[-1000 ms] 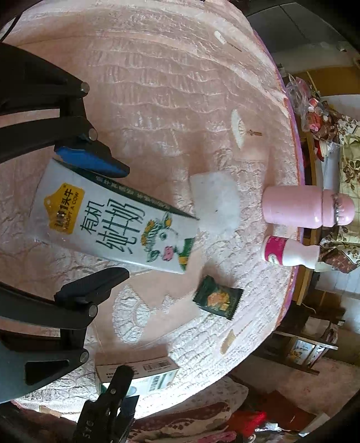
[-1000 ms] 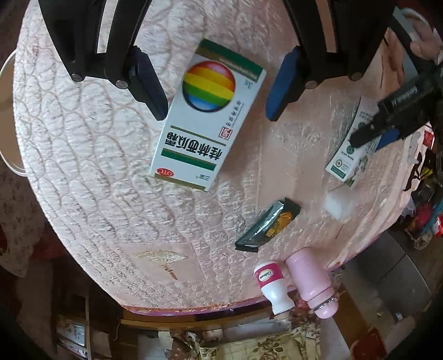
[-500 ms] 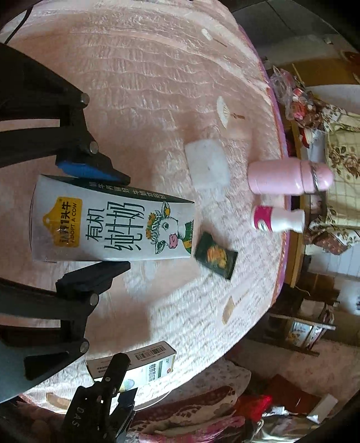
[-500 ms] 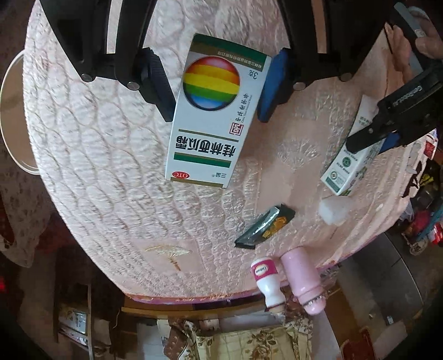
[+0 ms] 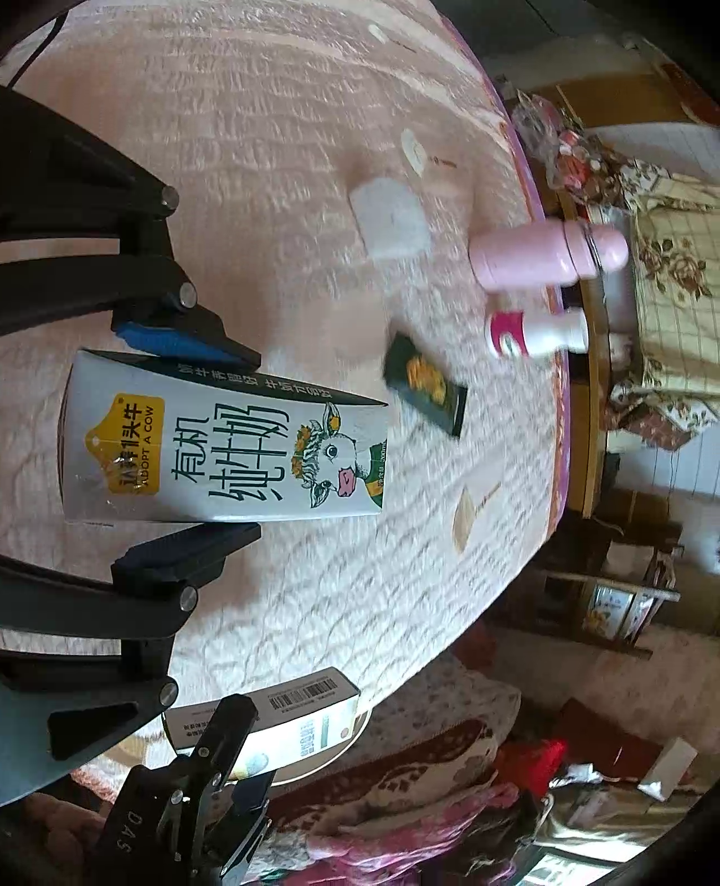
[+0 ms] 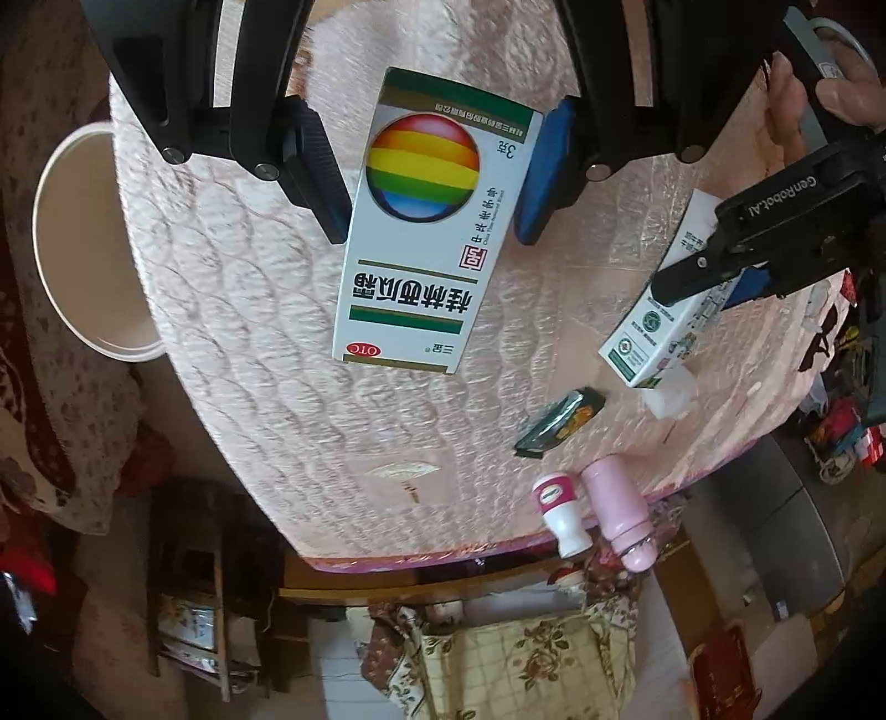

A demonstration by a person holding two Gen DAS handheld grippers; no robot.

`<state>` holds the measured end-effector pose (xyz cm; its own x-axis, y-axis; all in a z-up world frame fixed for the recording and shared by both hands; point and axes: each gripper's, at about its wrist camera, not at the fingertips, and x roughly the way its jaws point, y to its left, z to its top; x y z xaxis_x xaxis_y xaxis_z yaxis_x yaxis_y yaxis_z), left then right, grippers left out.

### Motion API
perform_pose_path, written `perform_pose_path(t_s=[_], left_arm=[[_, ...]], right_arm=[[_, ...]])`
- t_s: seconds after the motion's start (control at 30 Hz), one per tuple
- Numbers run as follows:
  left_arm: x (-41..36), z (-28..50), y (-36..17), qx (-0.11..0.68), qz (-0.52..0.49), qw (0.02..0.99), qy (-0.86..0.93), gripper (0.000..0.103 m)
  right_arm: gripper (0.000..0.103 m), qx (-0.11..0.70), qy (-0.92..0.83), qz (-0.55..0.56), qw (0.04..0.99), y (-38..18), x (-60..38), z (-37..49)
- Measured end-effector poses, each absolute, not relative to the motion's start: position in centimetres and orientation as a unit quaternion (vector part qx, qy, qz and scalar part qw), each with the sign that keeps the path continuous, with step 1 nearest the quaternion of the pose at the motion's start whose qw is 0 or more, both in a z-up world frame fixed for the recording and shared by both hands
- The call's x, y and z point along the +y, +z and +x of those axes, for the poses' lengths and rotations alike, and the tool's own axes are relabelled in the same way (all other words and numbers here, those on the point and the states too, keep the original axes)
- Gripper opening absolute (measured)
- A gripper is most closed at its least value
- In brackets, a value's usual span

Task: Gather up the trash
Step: 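Carry both boxes over the white bucket and open both tools to drop them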

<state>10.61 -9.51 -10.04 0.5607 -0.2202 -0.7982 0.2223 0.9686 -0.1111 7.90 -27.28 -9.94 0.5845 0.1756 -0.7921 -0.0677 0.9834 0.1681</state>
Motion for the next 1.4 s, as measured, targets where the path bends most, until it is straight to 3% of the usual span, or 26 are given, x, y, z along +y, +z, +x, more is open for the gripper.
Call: perform_pose_path(t_s=[1.4], left_arm=[[-33.3,10.3,-9.9,0.451,0.077,0.852,-0.255,0.056]], right_arm=[[0.064,0.425,-0.086,0.139,0.89,-10.6,-48.1,1.9]])
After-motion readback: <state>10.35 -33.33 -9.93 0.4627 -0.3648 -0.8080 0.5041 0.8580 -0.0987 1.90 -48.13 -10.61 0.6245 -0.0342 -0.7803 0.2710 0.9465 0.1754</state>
